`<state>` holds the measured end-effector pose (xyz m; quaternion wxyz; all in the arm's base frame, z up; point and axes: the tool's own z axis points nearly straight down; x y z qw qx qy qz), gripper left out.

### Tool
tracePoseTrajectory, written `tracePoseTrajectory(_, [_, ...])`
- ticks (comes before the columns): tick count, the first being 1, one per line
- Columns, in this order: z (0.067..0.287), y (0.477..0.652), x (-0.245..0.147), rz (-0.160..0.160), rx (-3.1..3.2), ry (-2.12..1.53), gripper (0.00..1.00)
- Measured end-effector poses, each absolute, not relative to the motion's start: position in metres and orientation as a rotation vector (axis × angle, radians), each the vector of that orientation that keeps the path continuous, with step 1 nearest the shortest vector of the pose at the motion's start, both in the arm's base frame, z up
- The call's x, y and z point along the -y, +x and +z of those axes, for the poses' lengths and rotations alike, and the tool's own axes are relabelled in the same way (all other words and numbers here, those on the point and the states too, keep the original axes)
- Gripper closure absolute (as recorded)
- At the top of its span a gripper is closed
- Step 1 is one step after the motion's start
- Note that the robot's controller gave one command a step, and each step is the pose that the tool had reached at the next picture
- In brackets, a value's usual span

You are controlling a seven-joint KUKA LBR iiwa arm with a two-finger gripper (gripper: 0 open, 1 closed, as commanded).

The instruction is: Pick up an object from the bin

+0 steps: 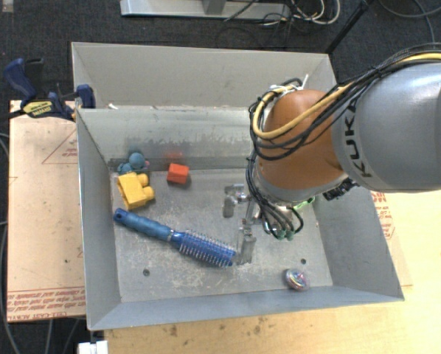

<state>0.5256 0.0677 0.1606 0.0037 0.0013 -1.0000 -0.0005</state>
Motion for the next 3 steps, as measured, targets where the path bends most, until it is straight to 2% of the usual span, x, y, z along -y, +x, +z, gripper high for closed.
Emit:
tracePoseTrajectory(1, [0.066,0.517,-0.154,-0.006,3.133,0.158,0.0])
tracePoseTrajectory(2, [0.1,0.518,-0.176,-0.005,3.139,-0.175,0.0])
tracePoseTrajectory(3, [0.102,0.514,-0.191,-0.003,3.103,-0.492,0.0])
